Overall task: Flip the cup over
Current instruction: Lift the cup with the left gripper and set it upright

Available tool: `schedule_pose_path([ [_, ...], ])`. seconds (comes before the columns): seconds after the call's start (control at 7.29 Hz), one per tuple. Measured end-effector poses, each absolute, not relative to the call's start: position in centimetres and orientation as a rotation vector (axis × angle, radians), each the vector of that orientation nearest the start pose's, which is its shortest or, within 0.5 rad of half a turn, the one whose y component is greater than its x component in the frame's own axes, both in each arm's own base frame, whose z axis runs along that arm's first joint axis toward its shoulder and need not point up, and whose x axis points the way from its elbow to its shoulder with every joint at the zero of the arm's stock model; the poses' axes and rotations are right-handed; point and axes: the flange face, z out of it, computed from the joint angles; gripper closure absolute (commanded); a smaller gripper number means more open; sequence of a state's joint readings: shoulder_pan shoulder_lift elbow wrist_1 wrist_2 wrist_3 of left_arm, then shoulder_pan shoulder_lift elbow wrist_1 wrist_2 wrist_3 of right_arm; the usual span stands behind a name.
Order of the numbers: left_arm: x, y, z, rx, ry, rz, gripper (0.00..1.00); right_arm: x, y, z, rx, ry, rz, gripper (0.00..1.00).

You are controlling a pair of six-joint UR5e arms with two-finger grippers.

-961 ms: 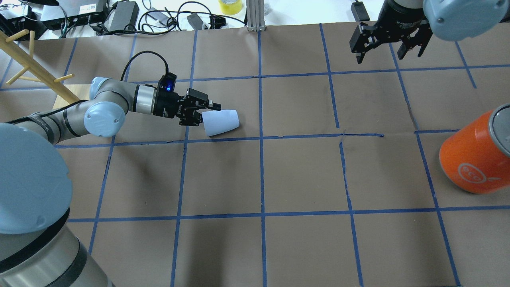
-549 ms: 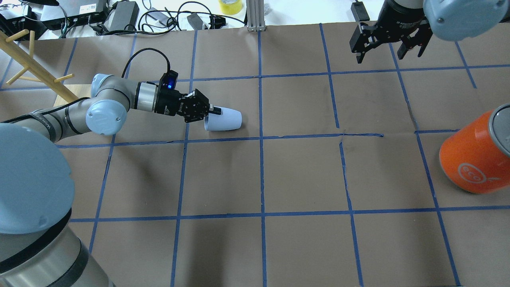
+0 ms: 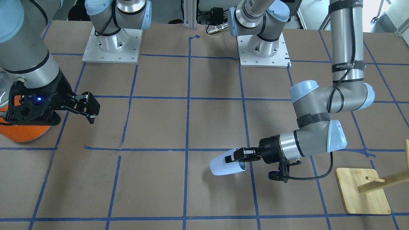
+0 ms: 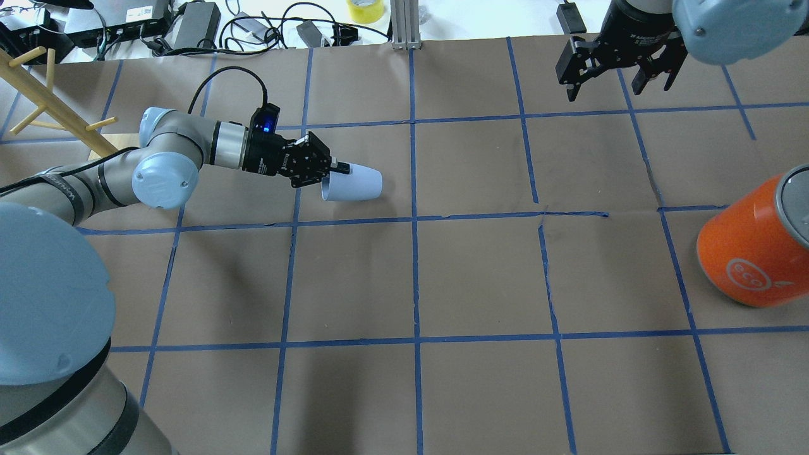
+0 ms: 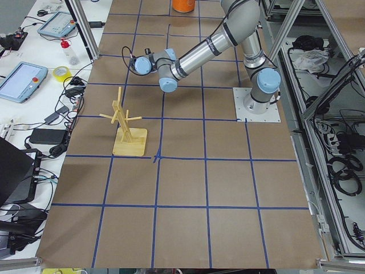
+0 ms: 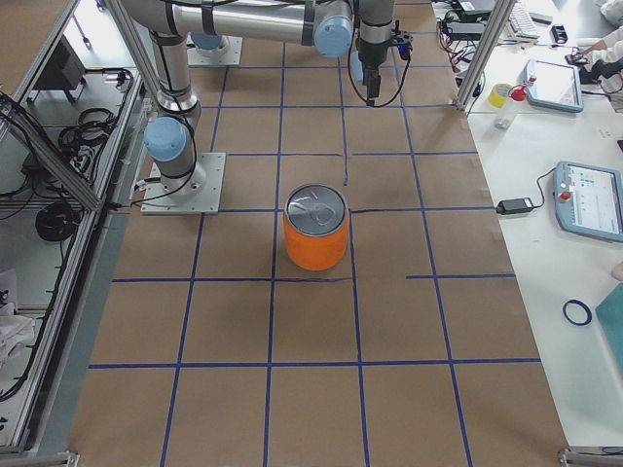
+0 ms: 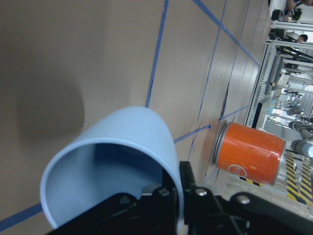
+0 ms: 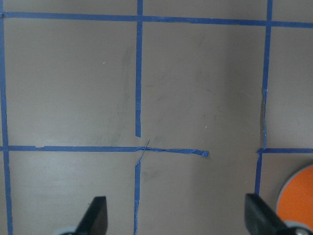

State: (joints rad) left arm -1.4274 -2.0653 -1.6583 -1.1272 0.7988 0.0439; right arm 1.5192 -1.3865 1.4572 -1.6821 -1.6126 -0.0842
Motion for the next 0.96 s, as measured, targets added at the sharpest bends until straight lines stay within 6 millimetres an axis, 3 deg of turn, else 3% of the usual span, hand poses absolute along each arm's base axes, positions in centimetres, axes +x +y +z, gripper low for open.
schedule_pose_path([
  [0.27,-11.4,-66.7,28.2,0.055,-2.731,0.047,1.00,9.9,-57.3,46.3,-0.040,3.187,-0.043,0.00],
  [0.41,-10.3,-67.4,29.2,-0.114,-2.897,0.082,1.00,9.9,-57.2,46.5,-0.035,3.186,-0.045,0.00],
  [0.69,-7.9,-67.9,29.3,-0.510,-3.120,0.051,1.00,10.0,-57.1,46.7,-0.032,3.185,-0.049,0.00],
  [0.82,-7.4,-68.0,28.9,-0.598,-3.153,0.030,1.00,10.1,-56.8,47.1,-0.028,3.184,-0.061,0.00],
  [0.96,-7.2,-67.9,28.4,-0.636,-3.163,0.015,0.94,10.2,-56.5,47.7,-0.027,3.182,-0.077,0.00],
])
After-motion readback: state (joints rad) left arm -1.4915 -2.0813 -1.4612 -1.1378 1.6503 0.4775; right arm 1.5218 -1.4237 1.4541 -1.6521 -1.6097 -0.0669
